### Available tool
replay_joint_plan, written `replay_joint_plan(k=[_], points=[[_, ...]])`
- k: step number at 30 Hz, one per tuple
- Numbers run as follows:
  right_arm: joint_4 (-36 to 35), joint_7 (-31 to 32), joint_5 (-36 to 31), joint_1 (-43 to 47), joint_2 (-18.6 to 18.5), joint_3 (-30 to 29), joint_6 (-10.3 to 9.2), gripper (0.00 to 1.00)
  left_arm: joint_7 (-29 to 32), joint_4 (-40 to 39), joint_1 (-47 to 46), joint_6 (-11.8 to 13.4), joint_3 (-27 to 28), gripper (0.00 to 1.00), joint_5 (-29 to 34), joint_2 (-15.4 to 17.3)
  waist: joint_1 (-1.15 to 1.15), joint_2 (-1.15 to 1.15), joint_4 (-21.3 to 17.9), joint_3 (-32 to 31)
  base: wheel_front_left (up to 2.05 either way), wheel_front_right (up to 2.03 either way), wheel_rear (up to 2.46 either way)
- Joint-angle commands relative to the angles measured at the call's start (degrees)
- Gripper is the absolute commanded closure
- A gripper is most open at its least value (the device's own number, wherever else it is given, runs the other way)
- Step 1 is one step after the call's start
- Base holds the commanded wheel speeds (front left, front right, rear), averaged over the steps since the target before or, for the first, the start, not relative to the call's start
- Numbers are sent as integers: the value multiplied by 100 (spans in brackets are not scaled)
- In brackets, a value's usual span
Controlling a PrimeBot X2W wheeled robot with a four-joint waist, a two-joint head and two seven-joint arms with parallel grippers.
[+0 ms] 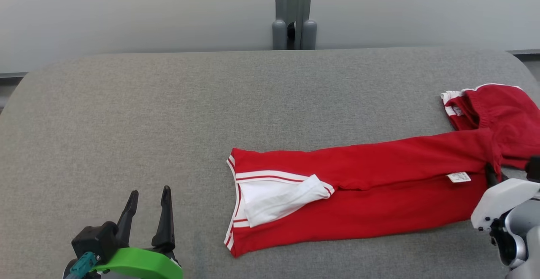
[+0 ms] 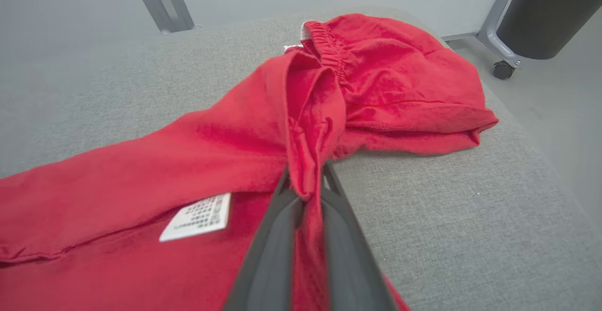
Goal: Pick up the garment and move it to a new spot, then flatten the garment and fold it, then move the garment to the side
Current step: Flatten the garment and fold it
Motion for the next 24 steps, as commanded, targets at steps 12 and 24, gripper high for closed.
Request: replay_joint_plan(k=[12,24], points=[[-1871,640,1008,346,443,1121,-6,100,22,129,-156,-53,-53,0,-13,-2,0,0,181,62,0,0,0],[-1696,421,1675,-3,820,2974,-6,100,15,192,-298,-125,-108,0,2,-57,0,0,700,165,0,0,0]])
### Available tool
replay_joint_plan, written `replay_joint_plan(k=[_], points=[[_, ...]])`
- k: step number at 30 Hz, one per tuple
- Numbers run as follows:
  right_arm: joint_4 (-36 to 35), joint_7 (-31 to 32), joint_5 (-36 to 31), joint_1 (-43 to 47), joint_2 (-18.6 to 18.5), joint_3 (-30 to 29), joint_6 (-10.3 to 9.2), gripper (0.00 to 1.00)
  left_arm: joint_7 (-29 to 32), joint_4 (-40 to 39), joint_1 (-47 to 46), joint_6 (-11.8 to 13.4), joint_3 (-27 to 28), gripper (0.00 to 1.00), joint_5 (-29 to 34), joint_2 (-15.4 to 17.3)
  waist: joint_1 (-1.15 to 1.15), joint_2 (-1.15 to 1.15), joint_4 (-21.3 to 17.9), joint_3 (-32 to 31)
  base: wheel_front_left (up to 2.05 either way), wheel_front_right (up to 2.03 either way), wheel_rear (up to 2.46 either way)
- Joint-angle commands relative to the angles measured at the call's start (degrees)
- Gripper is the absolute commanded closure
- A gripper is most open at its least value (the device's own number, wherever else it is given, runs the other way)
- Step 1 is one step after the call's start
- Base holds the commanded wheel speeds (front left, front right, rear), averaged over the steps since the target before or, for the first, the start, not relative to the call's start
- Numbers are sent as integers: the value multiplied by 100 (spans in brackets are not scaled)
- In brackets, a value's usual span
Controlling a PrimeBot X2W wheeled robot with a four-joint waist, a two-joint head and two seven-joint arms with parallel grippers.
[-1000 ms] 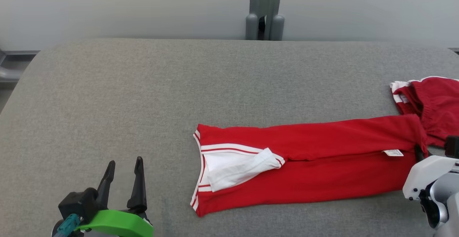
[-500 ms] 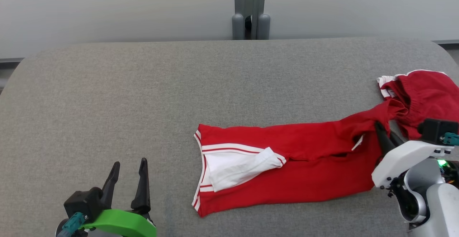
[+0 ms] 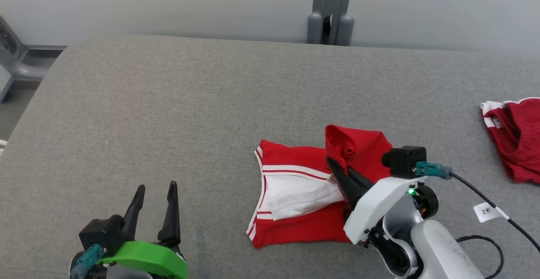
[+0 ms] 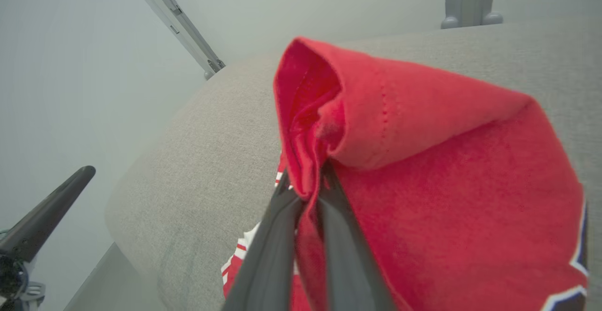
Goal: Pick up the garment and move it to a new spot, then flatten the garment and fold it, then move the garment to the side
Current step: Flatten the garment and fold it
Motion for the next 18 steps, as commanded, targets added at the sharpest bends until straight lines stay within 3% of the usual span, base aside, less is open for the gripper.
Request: replay_joint_plan(k=[1,17,18], points=[[125,-128,205,-122,-8,135,-1,100,-12,21,-103,-42,3,0,6,-16,0,0,153,61,0,0,0],[2360,-1102,1278,-1303,0,1505,0,100,-55,183,-281,-114,-63,0,28,-137,0,0,616,222,0,0,0],[2478,-1151,1354,-1368,-2,1608,0,95,-59,191,-291,-117,-66,0,32,-146,0,0,626,220,0,0,0]])
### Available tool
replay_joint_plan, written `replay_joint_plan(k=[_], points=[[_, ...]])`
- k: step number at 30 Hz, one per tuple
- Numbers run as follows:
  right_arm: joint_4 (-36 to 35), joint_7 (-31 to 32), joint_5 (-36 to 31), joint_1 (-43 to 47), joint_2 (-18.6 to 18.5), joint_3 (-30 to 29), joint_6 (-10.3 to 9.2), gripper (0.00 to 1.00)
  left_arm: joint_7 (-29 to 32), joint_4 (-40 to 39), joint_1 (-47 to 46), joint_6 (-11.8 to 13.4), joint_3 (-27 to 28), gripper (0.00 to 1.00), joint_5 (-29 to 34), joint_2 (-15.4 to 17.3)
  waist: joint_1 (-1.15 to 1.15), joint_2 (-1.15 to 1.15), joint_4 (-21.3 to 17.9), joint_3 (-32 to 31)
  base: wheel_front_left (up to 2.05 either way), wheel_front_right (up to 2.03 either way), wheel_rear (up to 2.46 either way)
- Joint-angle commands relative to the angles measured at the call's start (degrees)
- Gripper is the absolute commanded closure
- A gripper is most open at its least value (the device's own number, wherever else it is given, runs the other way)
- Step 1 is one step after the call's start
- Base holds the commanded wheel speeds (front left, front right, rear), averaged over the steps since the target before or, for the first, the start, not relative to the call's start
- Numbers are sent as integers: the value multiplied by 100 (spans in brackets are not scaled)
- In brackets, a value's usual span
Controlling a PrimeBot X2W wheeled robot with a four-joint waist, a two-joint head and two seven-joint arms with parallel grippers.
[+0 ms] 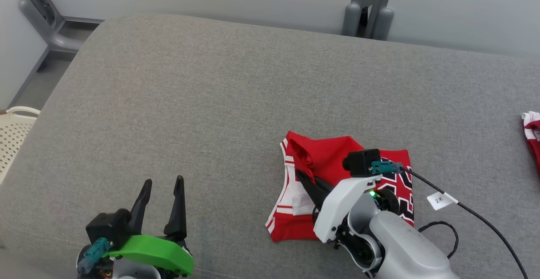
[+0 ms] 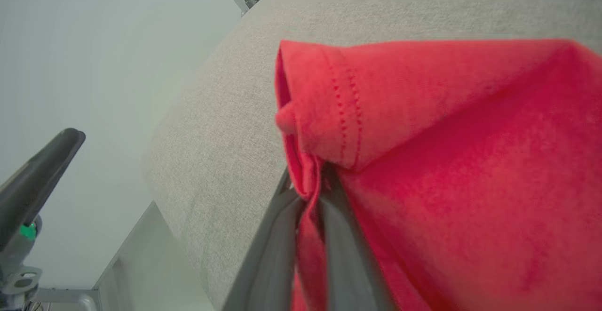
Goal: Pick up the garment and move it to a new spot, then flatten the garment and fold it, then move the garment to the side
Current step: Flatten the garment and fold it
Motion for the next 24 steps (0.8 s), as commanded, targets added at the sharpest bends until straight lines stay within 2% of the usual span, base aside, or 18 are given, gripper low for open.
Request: replay_joint_plan(k=[1,3,4,10,15,19,24], points=[[132,-83,99,-115,-11,119,0,89,-37,23,-101,-24,-4,0,27,-14,0,0,22,0,0,0,0],[293,-111,196,-196,-5,338,1,19,-42,40,-96,-26,-4,0,29,-24,0,0,27,-13,0,0,0],[357,-166,250,-235,-8,439,1,0,-46,49,-85,-28,-5,0,31,-27,0,0,25,-22,0,0,0],[398,-523,503,-359,-12,853,1,0,-50,79,-11,-31,-10,0,31,-28,0,0,-56,-97,0,0,0],[332,-782,468,-422,-11,890,0,0,-51,87,43,-34,-49,0,38,-35,0,0,-164,-162,0,0,0],[359,-1090,181,-421,-15,593,0,0,-50,90,77,-34,-88,0,44,-40,0,0,-258,-223,0,0,0],[537,-1437,-691,-337,-12,-173,0,0,-44,76,84,-19,-140,0,71,-59,0,0,-378,-297,0,0,0]])
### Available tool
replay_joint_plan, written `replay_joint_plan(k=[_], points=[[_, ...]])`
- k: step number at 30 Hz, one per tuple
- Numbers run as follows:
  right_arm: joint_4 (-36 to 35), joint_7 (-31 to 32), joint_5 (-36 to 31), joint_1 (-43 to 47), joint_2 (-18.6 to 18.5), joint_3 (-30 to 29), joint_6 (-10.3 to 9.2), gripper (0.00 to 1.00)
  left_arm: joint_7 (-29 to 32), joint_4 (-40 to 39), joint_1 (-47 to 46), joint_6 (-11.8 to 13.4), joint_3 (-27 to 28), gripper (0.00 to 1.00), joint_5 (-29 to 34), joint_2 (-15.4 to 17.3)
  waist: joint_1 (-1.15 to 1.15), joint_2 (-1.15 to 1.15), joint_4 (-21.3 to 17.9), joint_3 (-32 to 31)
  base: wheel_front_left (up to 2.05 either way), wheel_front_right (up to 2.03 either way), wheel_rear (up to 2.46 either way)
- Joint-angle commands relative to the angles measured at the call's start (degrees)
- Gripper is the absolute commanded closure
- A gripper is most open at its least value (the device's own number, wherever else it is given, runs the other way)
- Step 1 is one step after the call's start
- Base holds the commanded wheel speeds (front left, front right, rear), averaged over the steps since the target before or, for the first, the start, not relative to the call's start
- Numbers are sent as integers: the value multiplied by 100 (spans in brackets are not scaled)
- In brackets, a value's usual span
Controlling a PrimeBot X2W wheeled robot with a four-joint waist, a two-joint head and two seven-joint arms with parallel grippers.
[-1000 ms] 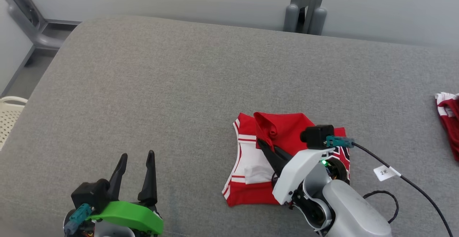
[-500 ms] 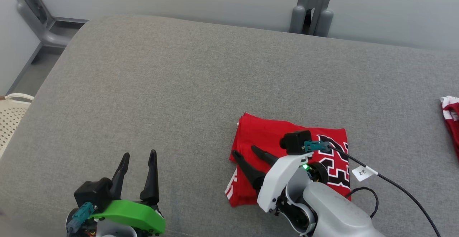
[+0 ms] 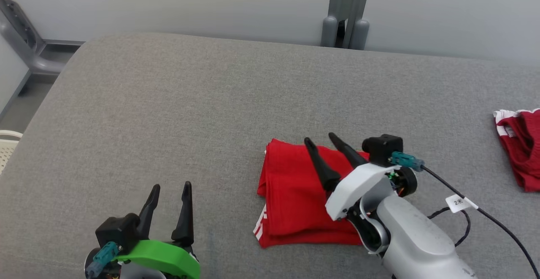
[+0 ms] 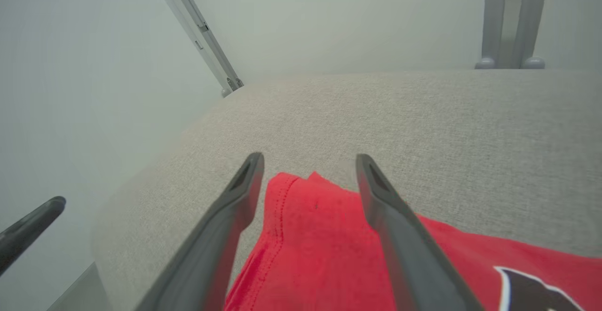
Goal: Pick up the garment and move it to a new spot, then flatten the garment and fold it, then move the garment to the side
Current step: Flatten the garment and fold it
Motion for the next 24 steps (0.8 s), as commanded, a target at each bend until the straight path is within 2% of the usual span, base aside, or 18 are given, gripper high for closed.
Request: replay_joint_plan(k=[1,8,13,17,24], points=[[34,-64,-212,112,-17,-215,-1,0,-13,-10,43,7,-5,0,39,-17,0,0,-65,-50,0,0,0],[-332,-165,-1344,600,-15,-1381,-1,0,-20,17,-44,20,-70,0,87,-59,0,0,-184,-162,0,0,0],[-1025,-148,-2022,1212,-16,-2156,-1,0,-29,73,-71,9,-94,0,132,-113,0,0,-311,-297,0,0,0],[-1612,-69,-2367,1727,-15,-2569,-1,0,-44,159,-96,-6,-93,0,173,-161,0,0,-404,-399,0,0,0],[-2309,77,-2454,2487,-15,-2991,-1,0,-69,246,69,-7,16,0,250,-181,0,0,-546,-560,0,0,0]])
